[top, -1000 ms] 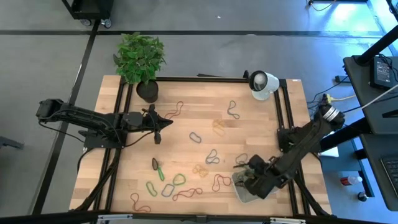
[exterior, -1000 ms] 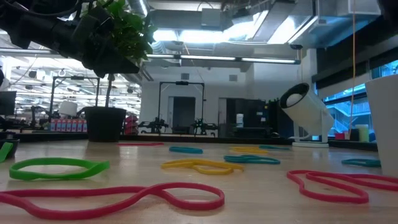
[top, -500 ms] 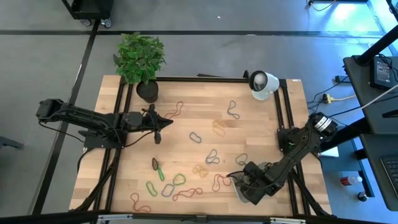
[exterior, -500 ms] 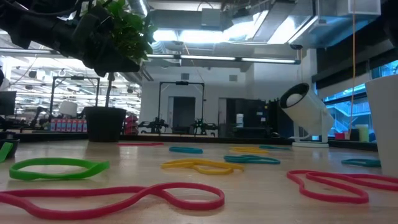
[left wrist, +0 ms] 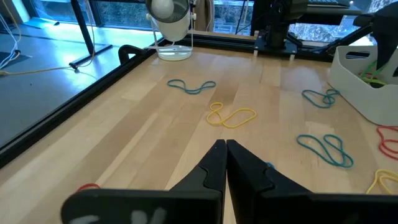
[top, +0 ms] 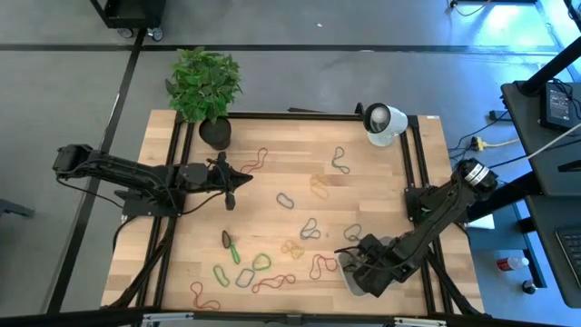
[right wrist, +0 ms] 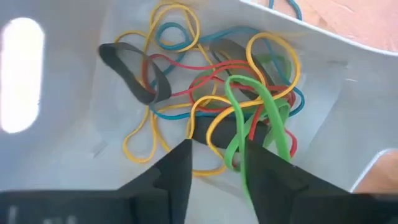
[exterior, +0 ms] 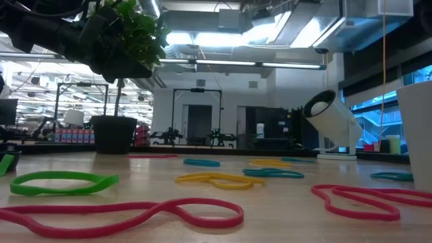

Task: Pick and place rubber bands into bin
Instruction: Put the green rubber band into the white bin, then put the yellow rubber band into the white bin

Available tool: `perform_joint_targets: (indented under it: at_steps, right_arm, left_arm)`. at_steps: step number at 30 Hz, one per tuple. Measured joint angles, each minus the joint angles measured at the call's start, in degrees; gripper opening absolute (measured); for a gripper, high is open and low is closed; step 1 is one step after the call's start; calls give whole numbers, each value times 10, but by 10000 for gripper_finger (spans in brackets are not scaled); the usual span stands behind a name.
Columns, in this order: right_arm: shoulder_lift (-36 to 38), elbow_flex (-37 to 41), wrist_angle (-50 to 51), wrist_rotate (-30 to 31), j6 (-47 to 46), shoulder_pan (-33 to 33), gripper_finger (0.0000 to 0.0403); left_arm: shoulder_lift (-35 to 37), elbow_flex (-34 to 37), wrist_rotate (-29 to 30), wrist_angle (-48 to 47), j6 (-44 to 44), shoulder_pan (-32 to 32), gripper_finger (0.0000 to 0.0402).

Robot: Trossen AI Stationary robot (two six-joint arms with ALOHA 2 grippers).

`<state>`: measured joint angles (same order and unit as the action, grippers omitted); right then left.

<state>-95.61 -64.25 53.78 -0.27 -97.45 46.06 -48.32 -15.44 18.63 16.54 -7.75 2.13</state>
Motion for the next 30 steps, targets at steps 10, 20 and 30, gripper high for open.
perform_joint_targets:
  at_steps: [10,20,30]
  right_arm:
    - [13,-2,-34,6,27,0,190]
    - [12,-1,4,6,3,0,153]
    - [36,0,55,21,34,-18,122]
  left_arm:
    - [0,0,0,0,0,0,8]
    - [0,0,-2,0,-5,0,8]
    - [0,0,-2,0,-5,0,8]
